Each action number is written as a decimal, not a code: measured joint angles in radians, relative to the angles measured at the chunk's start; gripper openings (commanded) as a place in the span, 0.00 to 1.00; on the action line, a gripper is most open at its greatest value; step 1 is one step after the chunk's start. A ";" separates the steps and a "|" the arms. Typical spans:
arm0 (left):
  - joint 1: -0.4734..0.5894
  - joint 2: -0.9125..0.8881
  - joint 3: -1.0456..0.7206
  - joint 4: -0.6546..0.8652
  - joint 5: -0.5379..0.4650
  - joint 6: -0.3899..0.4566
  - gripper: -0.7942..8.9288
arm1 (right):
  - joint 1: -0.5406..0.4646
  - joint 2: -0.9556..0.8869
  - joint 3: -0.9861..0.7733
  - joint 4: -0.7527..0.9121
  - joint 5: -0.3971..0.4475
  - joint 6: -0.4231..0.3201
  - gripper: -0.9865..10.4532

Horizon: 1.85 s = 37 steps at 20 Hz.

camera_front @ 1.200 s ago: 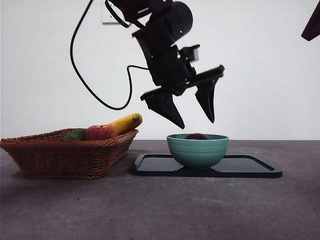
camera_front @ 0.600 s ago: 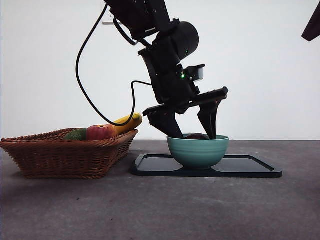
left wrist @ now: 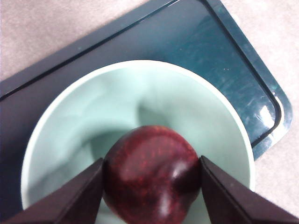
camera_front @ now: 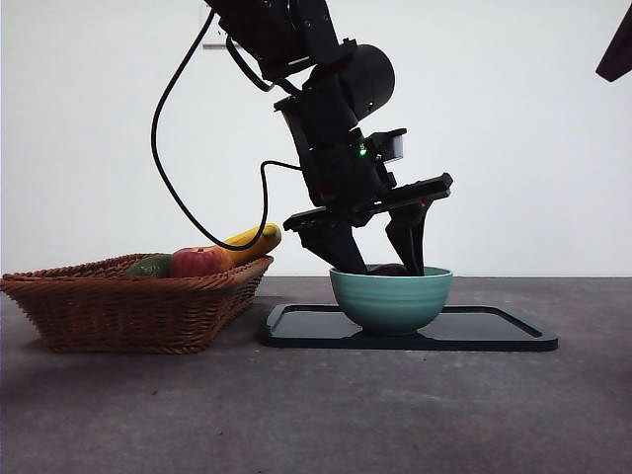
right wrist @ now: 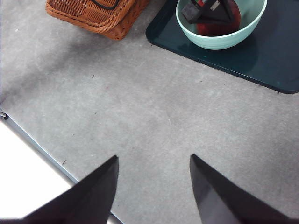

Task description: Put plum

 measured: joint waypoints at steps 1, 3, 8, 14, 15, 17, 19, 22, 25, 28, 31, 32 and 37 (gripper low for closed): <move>0.000 0.000 0.000 0.000 0.000 0.000 0.33 | 0.000 0.000 0.000 0.000 0.000 0.000 0.30; 0.000 0.000 0.000 0.000 0.000 0.000 0.33 | 0.000 0.000 0.000 0.000 0.000 0.000 0.30; 0.007 -0.055 0.020 -0.019 0.000 0.000 0.33 | 0.000 0.000 0.000 0.000 0.000 0.000 0.30; 0.039 -0.290 0.046 -0.074 0.001 0.018 0.33 | 0.000 0.000 0.000 0.000 0.000 0.000 0.30; 0.047 -0.331 0.046 -0.100 0.000 0.023 0.34 | 0.000 0.000 0.000 0.000 0.000 0.000 0.30; 0.073 -0.410 0.046 -0.146 0.001 0.030 0.34 | 0.000 0.000 0.000 0.000 0.000 0.000 0.30; 0.108 -0.498 0.046 -0.188 0.000 0.033 0.34 | 0.000 0.000 0.000 0.000 0.000 0.000 0.30; 0.166 -0.626 0.047 -0.277 -0.026 0.034 0.34 | 0.000 0.000 0.000 0.000 0.000 -0.001 0.30; 0.231 -0.686 0.049 -0.370 -0.075 0.034 0.34 | 0.000 0.000 0.000 0.002 0.000 -0.001 0.30; 0.283 -0.736 -0.036 -0.381 -0.078 0.040 0.34 | 0.000 0.000 0.000 0.005 0.005 -0.001 0.30; 0.306 -0.814 -0.210 -0.307 -0.077 0.041 0.34 | 0.000 0.000 0.000 0.010 0.008 -0.001 0.30; 0.315 -0.841 -0.286 -0.259 -0.077 0.041 0.34 | 0.000 0.000 0.000 0.016 0.008 -0.001 0.30; 0.353 -0.873 -0.591 -0.021 -0.077 0.045 0.34 | 0.000 0.000 0.000 0.024 0.008 -0.001 0.30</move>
